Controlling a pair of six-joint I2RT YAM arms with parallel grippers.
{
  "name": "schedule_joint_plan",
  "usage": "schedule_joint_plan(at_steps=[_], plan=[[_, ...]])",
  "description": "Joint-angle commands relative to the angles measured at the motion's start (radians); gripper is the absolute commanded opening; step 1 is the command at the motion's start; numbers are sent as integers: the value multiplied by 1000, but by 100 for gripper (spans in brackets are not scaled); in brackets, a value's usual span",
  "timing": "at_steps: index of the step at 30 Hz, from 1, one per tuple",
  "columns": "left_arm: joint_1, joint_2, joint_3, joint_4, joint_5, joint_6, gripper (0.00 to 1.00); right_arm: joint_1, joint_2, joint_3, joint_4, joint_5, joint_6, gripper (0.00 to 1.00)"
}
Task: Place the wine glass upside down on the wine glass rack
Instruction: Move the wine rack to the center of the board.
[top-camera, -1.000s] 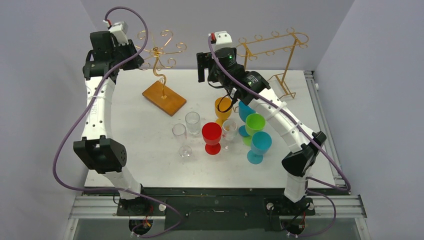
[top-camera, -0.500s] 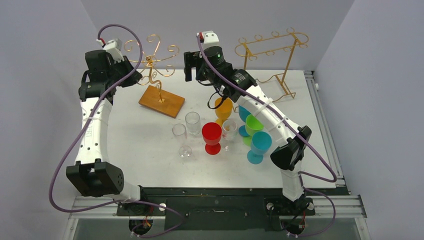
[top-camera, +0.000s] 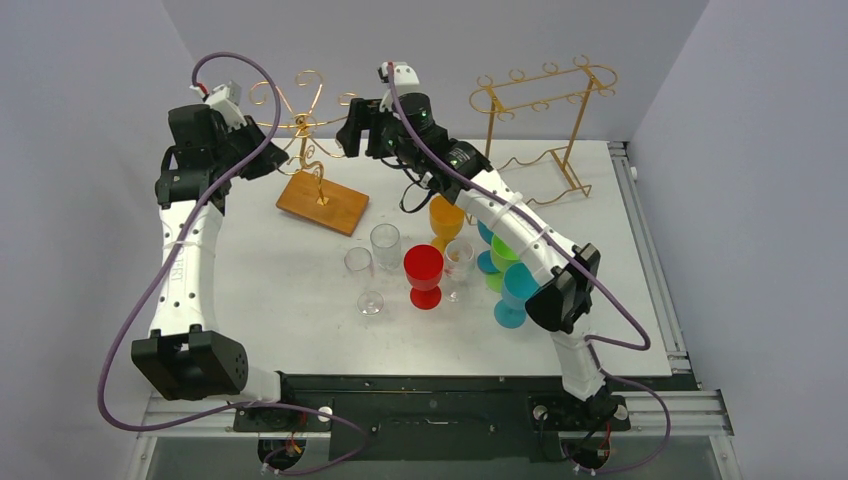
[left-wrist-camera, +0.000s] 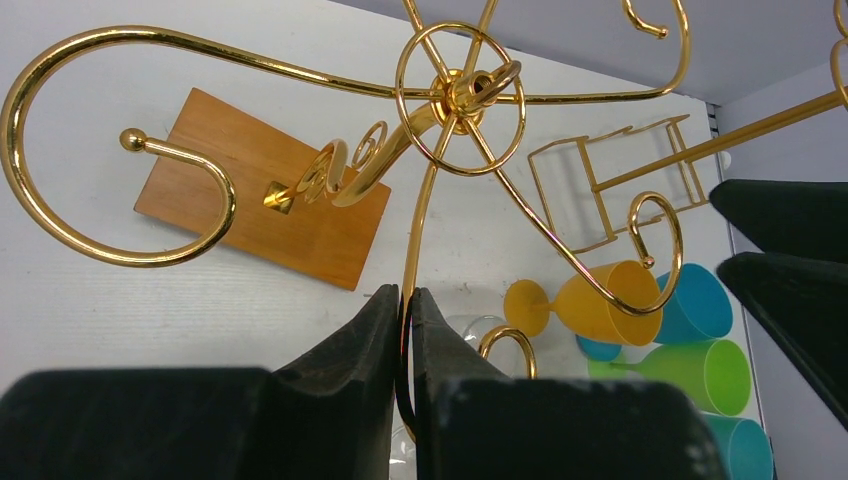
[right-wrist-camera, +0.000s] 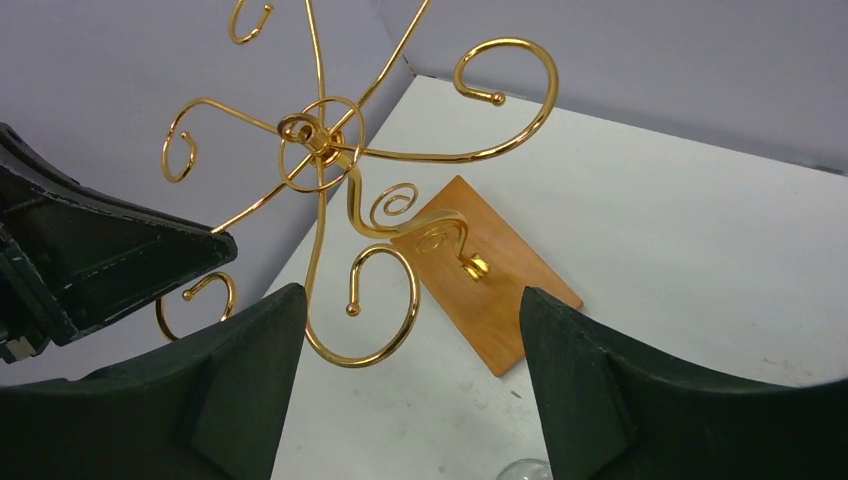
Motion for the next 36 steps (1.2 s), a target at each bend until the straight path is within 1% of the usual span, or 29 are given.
schedule_joint_plan(at_steps=[1,5,8,10,14,18,19,22,24,25,27,28,29,30,32,36], plan=[[7,-22,-5,-47,67,-4,4,-10,43,39,112,-96,106,70],[18,-25,-15,-40,68,1,4,-20,72,48,144,-127,152,61],[26,-20,-17,-38,76,1,4,-28,86,49,174,-147,184,52],[27,-18,-16,-39,78,1,4,-33,95,49,199,-167,213,44],[31,-14,-13,-33,75,2,4,-40,106,51,241,-192,257,23],[43,-5,-10,-23,77,-8,4,-39,107,53,248,-191,269,8],[47,-4,-9,-19,79,-12,5,-40,105,54,246,-190,275,4],[53,6,1,-8,89,-28,6,-36,95,50,236,-179,273,1],[54,11,14,-4,92,-36,7,-34,88,48,231,-178,275,2],[56,13,21,-2,96,-39,7,-32,87,48,227,-178,274,6],[58,17,32,2,97,-44,7,-29,89,53,210,-167,268,32],[59,18,33,5,99,-46,8,-28,92,52,202,-158,264,43],[61,17,33,5,100,-48,8,-28,96,52,192,-149,262,50],[63,15,31,7,103,-50,8,-29,101,52,185,-140,258,55],[66,9,23,7,108,-51,8,-30,111,51,186,-136,262,58],[69,-5,2,9,114,-46,8,-35,136,55,233,-143,285,58]])
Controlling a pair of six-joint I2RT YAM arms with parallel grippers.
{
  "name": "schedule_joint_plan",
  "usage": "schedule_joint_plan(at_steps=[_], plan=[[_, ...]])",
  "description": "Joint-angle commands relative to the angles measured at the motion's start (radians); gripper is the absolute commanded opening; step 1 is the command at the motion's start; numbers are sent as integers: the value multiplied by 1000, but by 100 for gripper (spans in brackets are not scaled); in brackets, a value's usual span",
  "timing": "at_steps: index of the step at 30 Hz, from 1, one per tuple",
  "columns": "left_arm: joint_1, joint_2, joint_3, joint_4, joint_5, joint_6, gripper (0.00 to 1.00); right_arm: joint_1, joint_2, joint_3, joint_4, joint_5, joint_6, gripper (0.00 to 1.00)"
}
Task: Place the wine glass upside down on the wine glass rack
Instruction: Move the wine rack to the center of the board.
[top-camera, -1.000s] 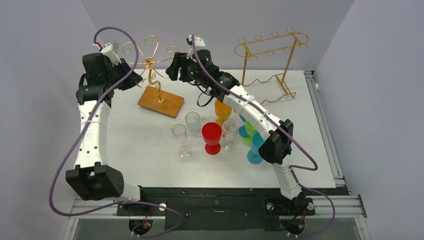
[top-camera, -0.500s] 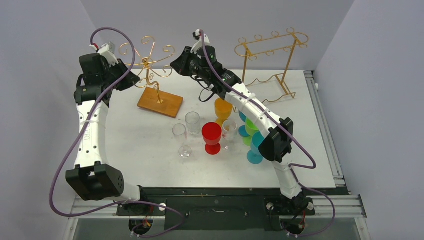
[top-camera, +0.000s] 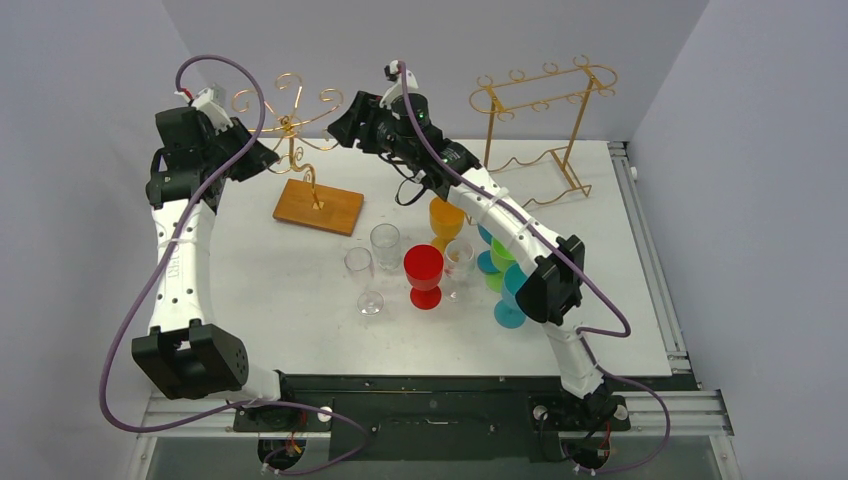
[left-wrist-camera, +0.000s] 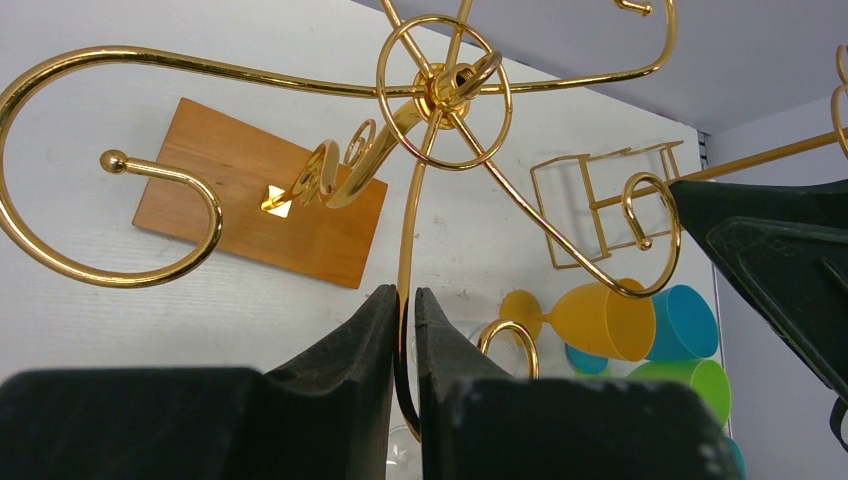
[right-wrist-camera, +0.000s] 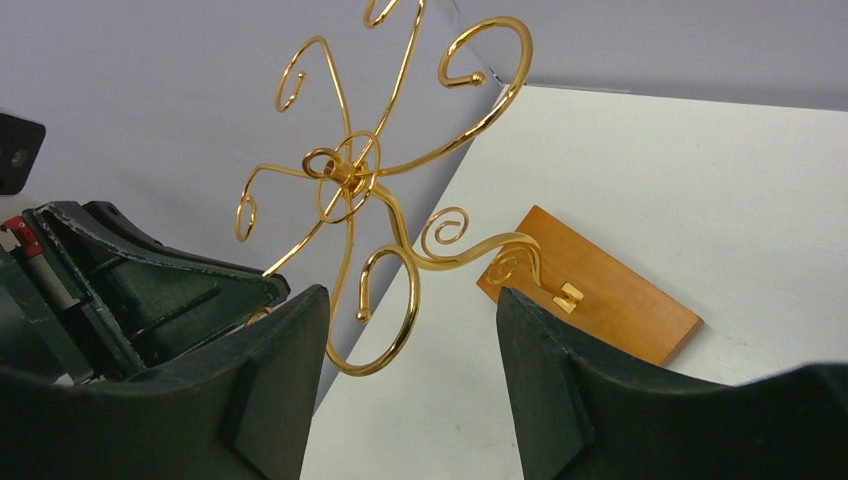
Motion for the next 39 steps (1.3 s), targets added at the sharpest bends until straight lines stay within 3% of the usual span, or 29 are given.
schedule_joint_plan(at_steps=[1,8,16,27,33,39], plan=[[-1,-19,8,-1,76,1,8,-2,37,48,75,1,29,57],[-2,-22,8,-20,80,14,8,2,76,50,189,-79,116,38],[10,-31,34,-31,85,21,11,10,69,43,211,-80,125,0],[43,-41,103,-38,109,5,21,15,-122,-119,162,64,114,0],[43,-66,117,-28,99,-2,34,18,-158,-111,110,91,135,0],[43,-70,113,-38,99,12,36,7,-194,-153,24,124,153,0]])
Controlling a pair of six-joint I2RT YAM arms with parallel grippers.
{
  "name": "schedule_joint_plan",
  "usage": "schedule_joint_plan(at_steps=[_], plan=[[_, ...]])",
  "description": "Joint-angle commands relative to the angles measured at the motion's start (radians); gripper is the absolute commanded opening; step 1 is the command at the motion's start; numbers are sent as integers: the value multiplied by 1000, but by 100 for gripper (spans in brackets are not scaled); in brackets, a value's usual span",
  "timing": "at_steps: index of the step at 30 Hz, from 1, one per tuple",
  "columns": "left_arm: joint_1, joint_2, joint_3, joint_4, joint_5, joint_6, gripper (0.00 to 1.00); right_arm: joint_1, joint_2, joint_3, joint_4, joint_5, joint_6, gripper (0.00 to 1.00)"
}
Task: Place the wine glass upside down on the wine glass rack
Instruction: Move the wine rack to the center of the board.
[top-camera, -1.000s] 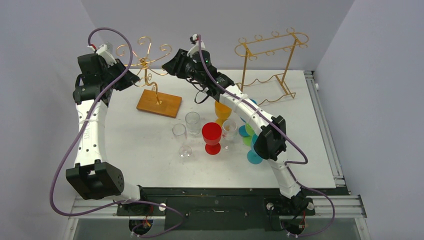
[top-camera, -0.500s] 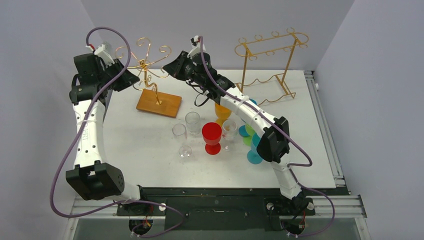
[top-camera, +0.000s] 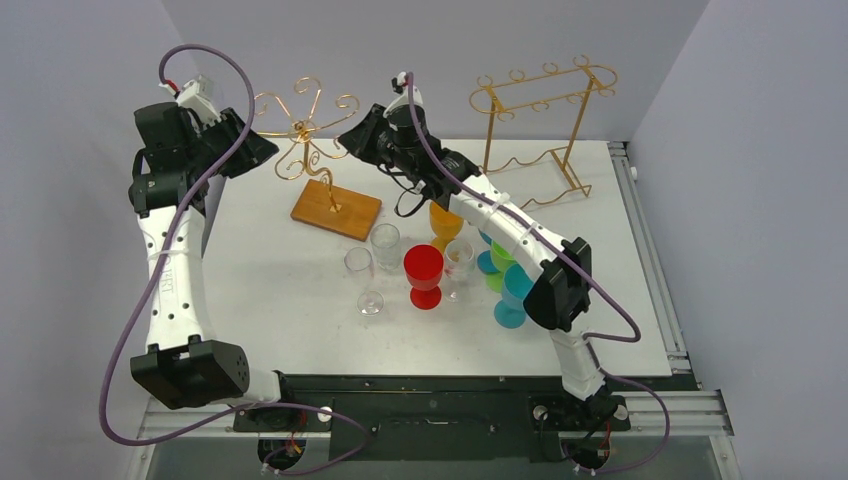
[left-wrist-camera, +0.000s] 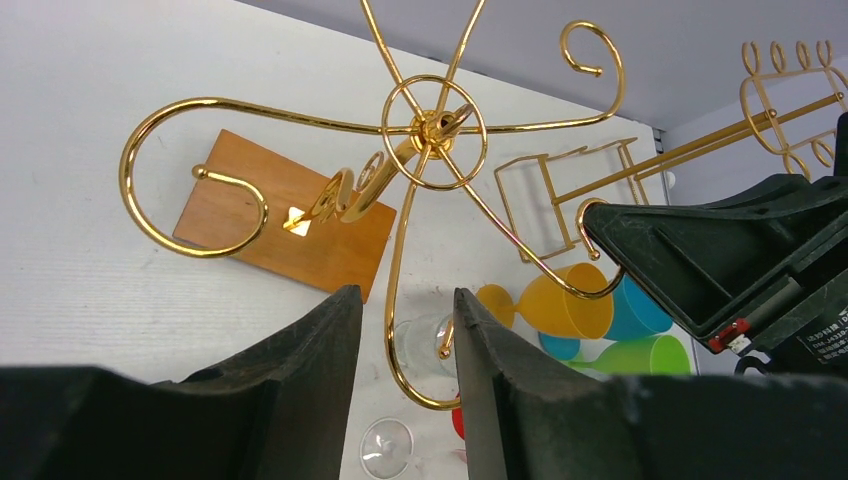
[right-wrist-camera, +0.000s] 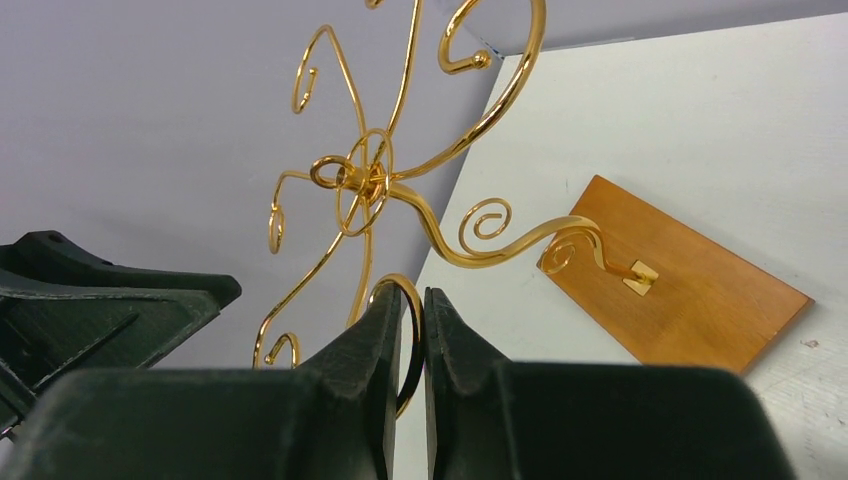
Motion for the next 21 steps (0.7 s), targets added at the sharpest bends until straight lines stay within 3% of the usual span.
schedule_joint_plan(at_steps=[1,9,19,20,21], plan=[[6,-32,43,12,18,11,36,-15,-147,-61,-13,61,8,0],[7,-46,25,4,26,20,39,-19,-290,-249,-24,124,15,0],[6,-69,-15,12,27,29,39,-20,-226,-78,-152,85,-11,0],[6,-70,-15,9,27,32,40,-21,-226,-84,-157,85,-15,4],[6,-73,-16,8,26,34,40,-21,-228,-95,-158,85,-18,16]])
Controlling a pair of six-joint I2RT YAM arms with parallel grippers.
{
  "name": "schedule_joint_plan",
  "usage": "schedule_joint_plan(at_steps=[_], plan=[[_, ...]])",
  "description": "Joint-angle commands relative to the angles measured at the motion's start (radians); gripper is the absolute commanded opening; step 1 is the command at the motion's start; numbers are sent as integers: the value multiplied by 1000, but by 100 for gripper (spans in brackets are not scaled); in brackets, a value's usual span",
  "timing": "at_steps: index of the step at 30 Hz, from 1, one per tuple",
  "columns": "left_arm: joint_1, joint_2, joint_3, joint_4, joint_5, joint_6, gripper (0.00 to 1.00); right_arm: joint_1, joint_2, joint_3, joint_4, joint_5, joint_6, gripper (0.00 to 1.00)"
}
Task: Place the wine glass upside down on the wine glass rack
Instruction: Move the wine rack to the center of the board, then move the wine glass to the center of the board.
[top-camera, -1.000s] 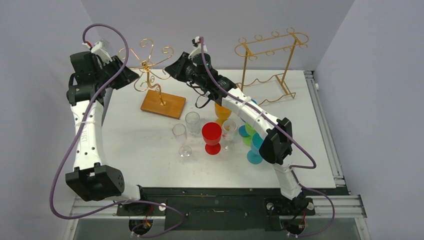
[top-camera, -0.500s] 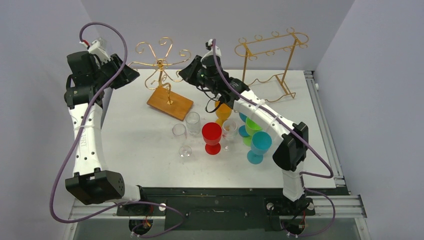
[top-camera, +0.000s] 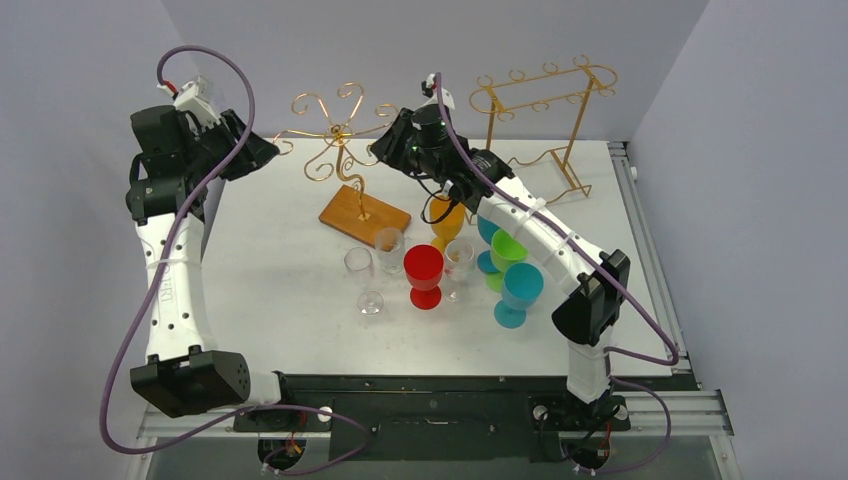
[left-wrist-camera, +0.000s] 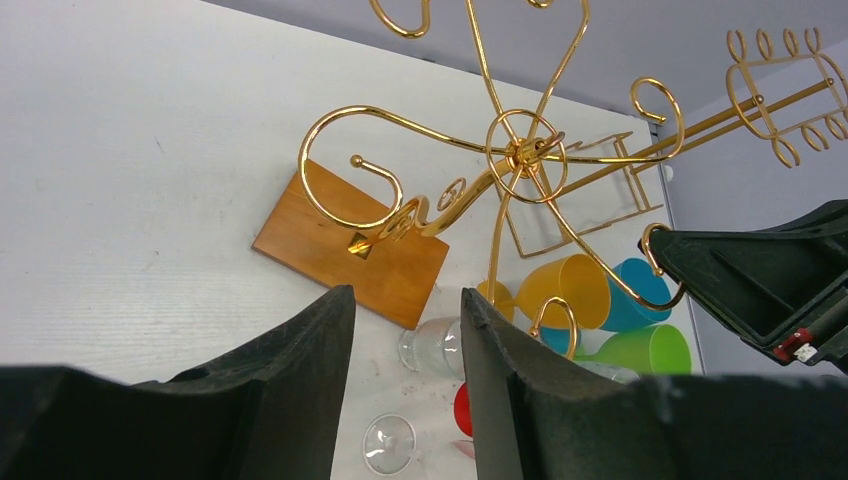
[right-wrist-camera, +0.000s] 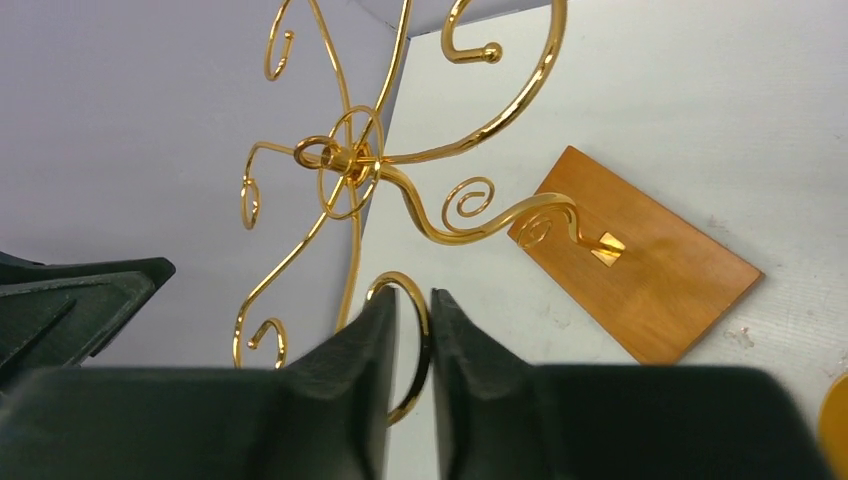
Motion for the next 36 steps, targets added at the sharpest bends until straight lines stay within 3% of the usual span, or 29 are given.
schedule_joint_plan(at_steps=[1,4,10,19,23,28,36], plan=[[5,-35,-2,9,15,21,43,-5,-27,55,34,-9,-37,29],[5,-33,0,3,15,25,47,-18,-31,53,1,-6,-54,54],[9,-14,4,-5,14,34,54,-9,-116,29,-117,100,-206,67],[19,23,27,-36,30,38,58,106,-271,-132,-263,320,-415,68],[26,24,40,-47,33,40,58,170,-295,-211,-265,333,-471,60],[39,34,74,-73,47,39,59,223,-230,-235,-241,299,-531,58],[45,37,94,-98,53,46,61,226,-54,-143,-210,260,-583,54]])
